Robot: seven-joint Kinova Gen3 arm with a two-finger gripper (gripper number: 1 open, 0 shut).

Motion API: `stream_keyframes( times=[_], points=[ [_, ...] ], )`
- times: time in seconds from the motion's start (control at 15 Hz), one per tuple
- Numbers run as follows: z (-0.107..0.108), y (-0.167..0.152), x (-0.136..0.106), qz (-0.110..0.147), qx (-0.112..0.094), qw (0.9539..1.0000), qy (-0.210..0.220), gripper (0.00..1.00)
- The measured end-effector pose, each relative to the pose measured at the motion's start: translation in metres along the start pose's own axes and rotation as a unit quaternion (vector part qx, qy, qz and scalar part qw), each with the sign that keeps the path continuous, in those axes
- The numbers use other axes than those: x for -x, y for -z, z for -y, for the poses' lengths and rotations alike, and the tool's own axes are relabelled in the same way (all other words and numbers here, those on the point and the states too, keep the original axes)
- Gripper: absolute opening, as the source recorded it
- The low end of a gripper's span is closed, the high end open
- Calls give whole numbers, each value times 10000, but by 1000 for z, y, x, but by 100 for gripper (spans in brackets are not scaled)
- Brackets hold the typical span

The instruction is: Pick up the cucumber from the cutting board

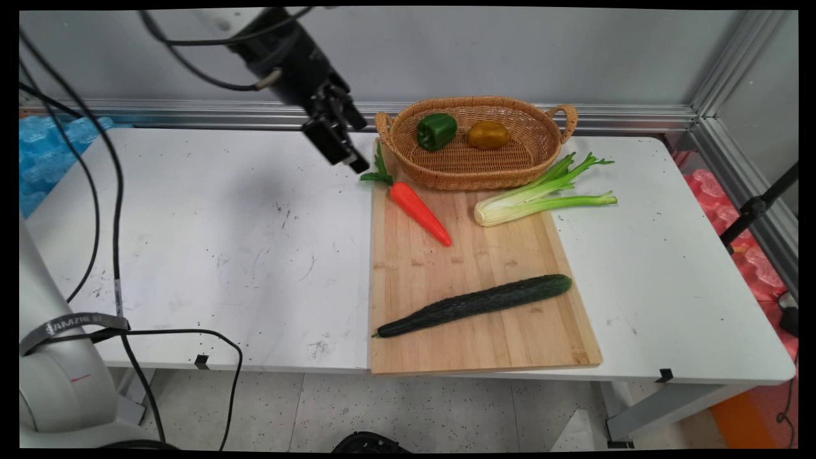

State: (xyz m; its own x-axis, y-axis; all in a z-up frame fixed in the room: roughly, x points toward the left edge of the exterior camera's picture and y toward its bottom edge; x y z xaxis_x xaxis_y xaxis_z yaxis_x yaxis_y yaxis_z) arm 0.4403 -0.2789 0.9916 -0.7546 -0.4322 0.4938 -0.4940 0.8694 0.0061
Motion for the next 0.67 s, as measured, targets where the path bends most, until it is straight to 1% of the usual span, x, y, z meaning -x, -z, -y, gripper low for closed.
stream_keyframes(
  times=[0.13,0.4,0.67],
  points=[
    [-13,10,10,-12,83,10000,32,100],
    [-38,19,27,18,163,9995,268,100],
    [-63,13,35,-16,247,9993,272,100]
  ],
)
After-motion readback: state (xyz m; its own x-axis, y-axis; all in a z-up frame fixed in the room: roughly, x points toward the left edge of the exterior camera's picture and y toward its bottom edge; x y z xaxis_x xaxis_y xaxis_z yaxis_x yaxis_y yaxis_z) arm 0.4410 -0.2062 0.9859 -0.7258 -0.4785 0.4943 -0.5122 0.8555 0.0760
